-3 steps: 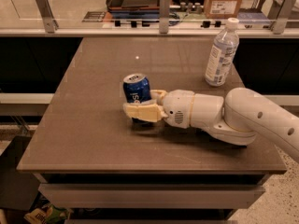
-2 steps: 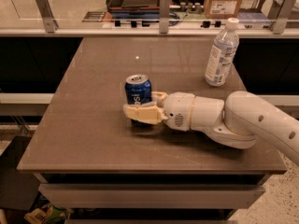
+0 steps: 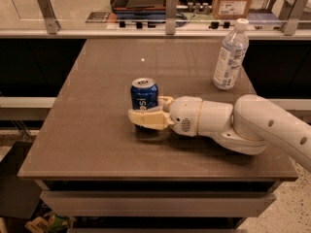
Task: Place pepsi can upright
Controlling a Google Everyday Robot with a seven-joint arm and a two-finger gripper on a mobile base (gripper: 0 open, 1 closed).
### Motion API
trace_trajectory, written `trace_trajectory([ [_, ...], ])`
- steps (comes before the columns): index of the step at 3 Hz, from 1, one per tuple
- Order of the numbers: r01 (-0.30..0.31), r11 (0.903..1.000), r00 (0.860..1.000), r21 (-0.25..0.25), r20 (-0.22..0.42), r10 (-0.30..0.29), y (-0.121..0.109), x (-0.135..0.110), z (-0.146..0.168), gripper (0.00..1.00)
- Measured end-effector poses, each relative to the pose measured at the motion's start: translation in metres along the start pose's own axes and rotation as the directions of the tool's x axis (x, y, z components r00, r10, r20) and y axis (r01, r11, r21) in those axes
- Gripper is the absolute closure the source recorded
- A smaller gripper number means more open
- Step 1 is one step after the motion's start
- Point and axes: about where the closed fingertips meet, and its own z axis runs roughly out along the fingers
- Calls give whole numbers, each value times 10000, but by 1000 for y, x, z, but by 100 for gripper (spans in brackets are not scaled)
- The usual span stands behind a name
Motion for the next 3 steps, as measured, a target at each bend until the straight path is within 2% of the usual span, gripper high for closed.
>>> trace_trajectory([
  [2,35,9998,9970,-200,-778,-51,2,2,-3,12],
  [3,48,9996,9946,-263,-1032,-74,3,3,-5,0],
])
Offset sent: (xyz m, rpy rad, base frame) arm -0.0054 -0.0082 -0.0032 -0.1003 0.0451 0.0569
